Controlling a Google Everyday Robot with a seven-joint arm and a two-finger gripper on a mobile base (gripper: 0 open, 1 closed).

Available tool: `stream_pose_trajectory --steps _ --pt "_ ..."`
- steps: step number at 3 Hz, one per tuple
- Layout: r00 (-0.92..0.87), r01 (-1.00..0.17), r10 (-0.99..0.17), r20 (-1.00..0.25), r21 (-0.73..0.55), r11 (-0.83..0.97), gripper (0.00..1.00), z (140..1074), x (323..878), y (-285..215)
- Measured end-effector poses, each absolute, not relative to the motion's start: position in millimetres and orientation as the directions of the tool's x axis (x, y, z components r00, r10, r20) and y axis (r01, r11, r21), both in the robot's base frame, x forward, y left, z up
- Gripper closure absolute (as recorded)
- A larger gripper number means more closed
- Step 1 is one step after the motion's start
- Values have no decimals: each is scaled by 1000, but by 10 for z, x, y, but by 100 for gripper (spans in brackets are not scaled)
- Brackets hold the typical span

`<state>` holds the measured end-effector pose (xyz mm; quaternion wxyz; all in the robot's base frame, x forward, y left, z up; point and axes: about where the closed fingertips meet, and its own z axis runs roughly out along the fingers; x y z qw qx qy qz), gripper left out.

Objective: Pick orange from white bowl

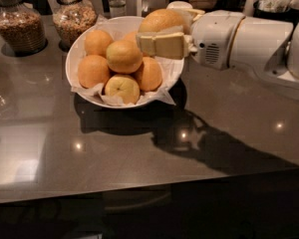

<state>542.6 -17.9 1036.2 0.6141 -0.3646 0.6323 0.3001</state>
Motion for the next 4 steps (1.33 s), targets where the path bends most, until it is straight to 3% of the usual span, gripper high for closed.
stream_pose_trajectory --steps 2,4 --pt "183 -906 -215 -959 -250 342 100 10673 4813 -426" --pt "159 -982 -227 -961 -178 65 100 10470 4151 -566"
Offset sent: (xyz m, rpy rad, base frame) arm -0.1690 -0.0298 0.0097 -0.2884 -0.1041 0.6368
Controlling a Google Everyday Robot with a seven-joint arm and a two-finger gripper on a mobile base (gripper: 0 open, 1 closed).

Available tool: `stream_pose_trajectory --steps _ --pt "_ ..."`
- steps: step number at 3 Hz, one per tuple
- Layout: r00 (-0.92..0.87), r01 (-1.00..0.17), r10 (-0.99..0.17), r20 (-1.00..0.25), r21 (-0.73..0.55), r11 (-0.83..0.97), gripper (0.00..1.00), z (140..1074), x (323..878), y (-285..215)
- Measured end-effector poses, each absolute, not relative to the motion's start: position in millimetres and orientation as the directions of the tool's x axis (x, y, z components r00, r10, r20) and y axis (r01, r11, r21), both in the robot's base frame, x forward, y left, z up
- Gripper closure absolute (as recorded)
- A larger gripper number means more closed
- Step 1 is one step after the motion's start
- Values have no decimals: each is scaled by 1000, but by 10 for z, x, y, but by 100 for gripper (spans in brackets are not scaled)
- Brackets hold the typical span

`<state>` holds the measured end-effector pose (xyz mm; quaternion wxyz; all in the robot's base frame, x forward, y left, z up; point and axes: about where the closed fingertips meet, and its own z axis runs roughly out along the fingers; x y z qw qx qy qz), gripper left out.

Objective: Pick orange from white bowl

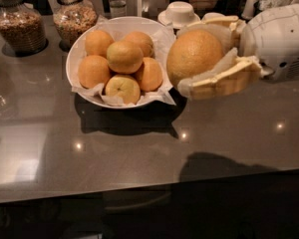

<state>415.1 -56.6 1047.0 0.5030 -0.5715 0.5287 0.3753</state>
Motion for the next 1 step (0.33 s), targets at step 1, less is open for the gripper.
stream_pose_trajectory --steps 1 --pt "161 -986 -235 -958 -167 5 100 10434 3996 -540"
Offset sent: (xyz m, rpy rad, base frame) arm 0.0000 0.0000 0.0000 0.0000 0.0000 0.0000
